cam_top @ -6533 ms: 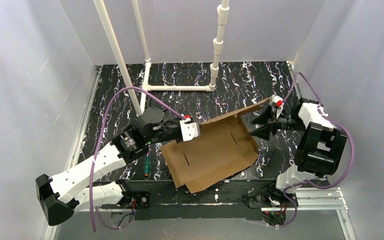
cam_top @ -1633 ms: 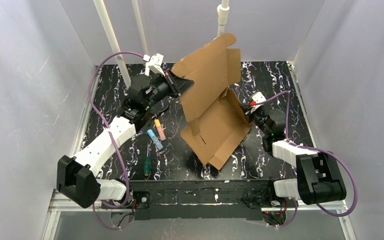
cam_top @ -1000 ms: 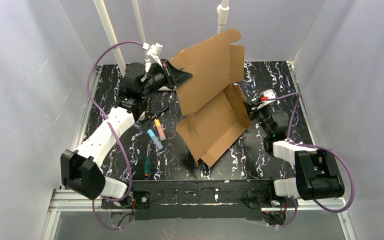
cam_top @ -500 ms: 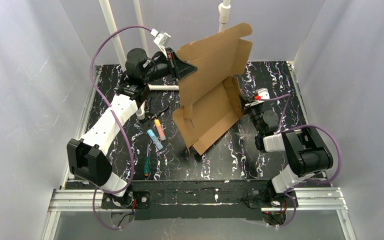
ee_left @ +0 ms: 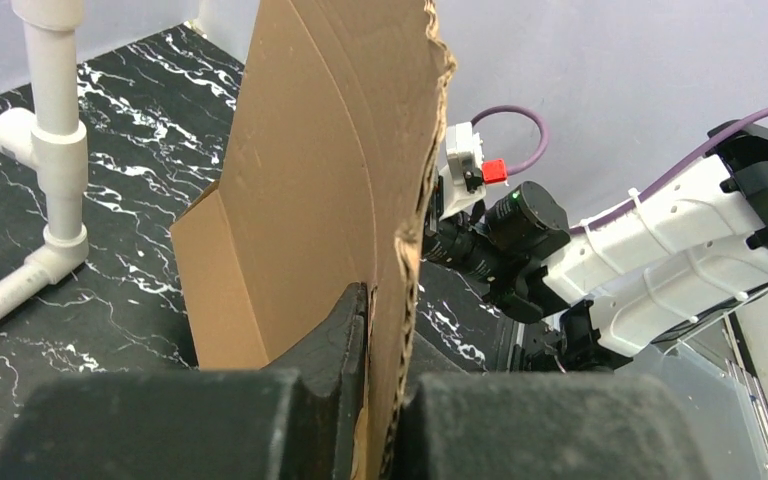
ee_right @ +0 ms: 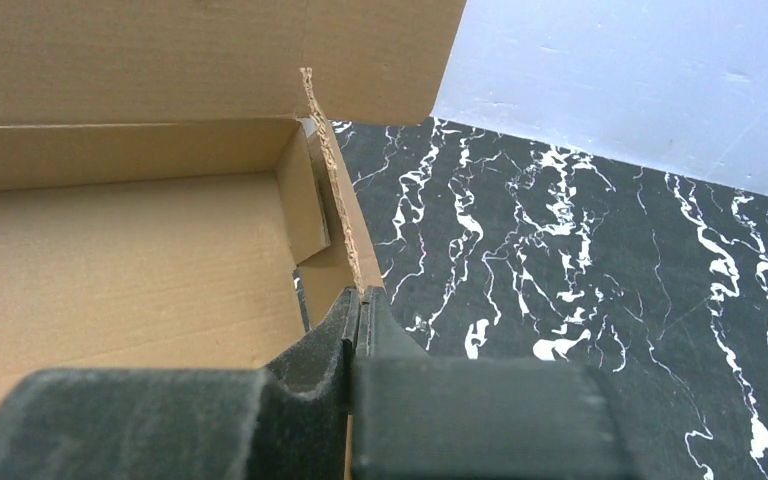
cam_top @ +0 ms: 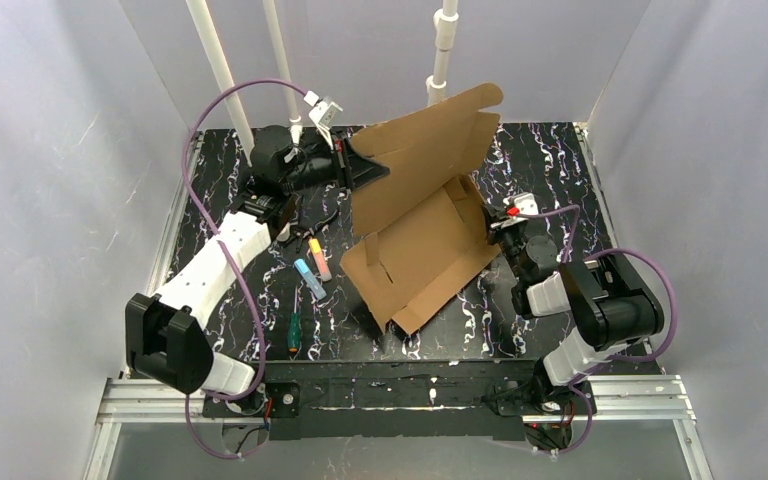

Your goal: Fold the paper box

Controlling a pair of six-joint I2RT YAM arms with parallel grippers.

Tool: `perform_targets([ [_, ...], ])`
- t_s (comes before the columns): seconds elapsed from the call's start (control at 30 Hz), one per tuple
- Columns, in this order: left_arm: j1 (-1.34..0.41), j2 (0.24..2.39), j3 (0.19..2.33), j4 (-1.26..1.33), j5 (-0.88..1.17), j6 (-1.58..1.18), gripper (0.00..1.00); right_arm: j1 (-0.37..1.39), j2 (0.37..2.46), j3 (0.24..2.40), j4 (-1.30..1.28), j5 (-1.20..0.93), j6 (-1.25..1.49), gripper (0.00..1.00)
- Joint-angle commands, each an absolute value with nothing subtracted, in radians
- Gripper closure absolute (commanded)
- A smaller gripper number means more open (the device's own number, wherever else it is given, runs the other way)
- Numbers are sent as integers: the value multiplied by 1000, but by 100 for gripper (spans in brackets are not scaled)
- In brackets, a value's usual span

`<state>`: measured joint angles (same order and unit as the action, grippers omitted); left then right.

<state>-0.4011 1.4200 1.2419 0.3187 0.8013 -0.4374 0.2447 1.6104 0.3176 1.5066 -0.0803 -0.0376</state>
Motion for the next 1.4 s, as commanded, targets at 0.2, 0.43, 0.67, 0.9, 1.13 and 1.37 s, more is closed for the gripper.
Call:
perform_targets([
  [0.2,-419,1338,1216,320,862,-419,100,242,1548,280,1763,-197,-88,99],
  [0.43,-417,1329,1271,319,868,-399,100,241,1372,500,1097,-277,-170,71],
  [0.67,-418,1321,1275,320,877,-398,100,241,1419,766,597,-323,-347,71],
  [0.9,-418,1311,1278,319,839,-384,100,241,1349,875,297,-312,-446,56],
  [1.13,-417,1312,1280,319,816,-372,100,172,1326,1020,-87,-444,-560,48],
  [1.37,-417,1285,1268,305,791,-373,100,10,1405,1166,-327,-599,-642,33],
])
